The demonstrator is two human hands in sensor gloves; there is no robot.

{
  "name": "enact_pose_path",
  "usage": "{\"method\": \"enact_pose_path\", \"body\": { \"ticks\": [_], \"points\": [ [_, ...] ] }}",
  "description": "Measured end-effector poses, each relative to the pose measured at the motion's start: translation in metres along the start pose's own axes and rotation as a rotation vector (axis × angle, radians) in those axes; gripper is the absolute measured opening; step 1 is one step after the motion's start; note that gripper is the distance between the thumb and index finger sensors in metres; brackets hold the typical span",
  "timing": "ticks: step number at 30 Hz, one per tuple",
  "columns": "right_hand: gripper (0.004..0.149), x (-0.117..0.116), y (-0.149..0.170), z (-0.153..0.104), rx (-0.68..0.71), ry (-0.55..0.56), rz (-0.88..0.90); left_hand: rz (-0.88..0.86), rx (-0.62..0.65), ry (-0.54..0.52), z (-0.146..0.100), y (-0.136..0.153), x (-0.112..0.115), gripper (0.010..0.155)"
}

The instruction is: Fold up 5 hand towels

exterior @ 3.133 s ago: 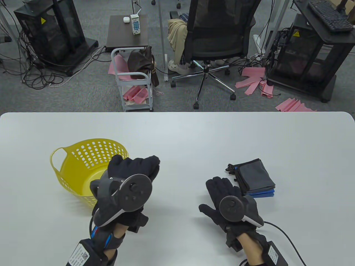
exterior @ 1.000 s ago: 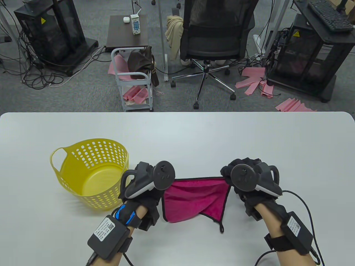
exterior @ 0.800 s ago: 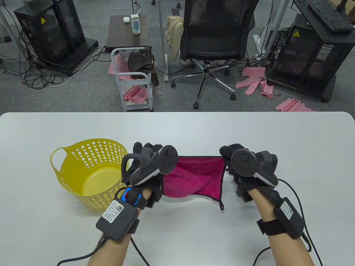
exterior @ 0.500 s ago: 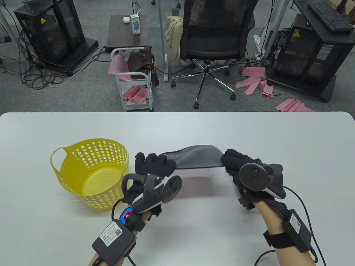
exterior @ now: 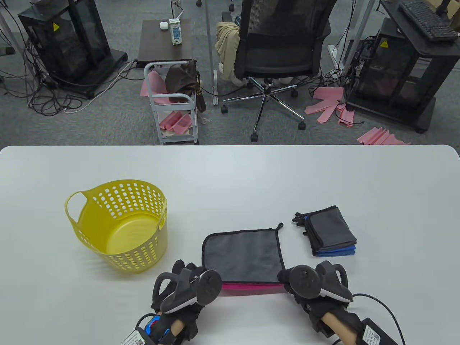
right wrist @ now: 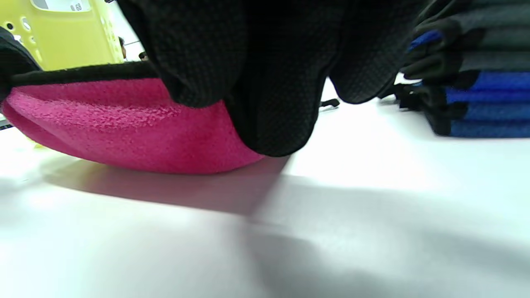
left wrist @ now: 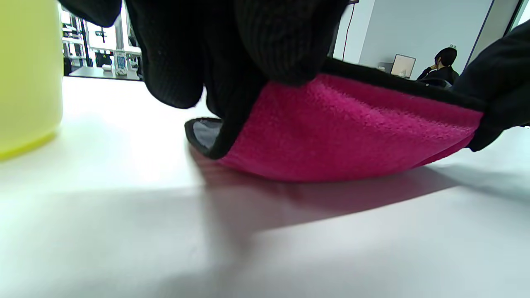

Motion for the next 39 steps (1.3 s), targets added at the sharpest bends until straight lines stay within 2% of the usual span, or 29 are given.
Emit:
{"method": "enact_pose_path", "body": {
  "ticks": [5, 10, 15, 19, 21, 24, 29, 35, 39],
  "points": [
    [0.036, -0.001, -0.002, -0.005, 0.02, -0.025, 0.028, -0.026, 0.005, 0.038, -0.008, 0.001, 0.004, 0.043],
    [0.038, 0.001, -0.001, -0.007, 0.04, -0.068, 0.086, -0.065, 0.009, 0.099, -0.01, 0.001, -0.005, 0.042],
    [0.04, 0.023, 0.01, 0.001, -0.016, 0.034, 0.188, 0.005, -0.067, 0.011, 0.002, 0.001, -0.026, 0.042],
    [0.037, 0.038, 0.013, 0.021, -0.138, 0.127, 0.111, 0.149, -0.186, -0.039, 0.028, -0.004, -0.032, 0.042],
    [0.036, 0.039, 0.012, 0.032, -0.197, 0.17, 0.08, 0.201, -0.229, -0.033, 0.043, -0.004, -0.028, 0.042],
    [0.036, 0.032, 0.01, 0.056, -0.3, 0.168, 0.011, 0.257, -0.31, 0.0, 0.068, 0.002, -0.013, 0.042],
    [0.035, 0.014, 0.016, 0.085, -0.395, 0.137, -0.092, 0.247, -0.354, 0.049, 0.091, 0.015, 0.012, 0.042],
    [0.035, -0.001, 0.015, 0.1, -0.42, 0.1, -0.146, 0.25, -0.375, 0.078, 0.101, 0.022, 0.032, 0.042],
    [0.047, 0.003, 0.009, 0.094, -0.398, 0.082, -0.13, 0.178, -0.368, 0.062, 0.092, 0.022, 0.025, 0.054]
  ]
}}
Point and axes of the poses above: the tracker on the back of each hand, its own y axis roughly to the little-finger side, its own z axis roughly from the wrist to the fingertips, x = y × z, the point moved 4 cm from there along z, roughly from the wrist to the fingertips, and after that the axes turned 6 degrees about -y, right-handed, at the moved point
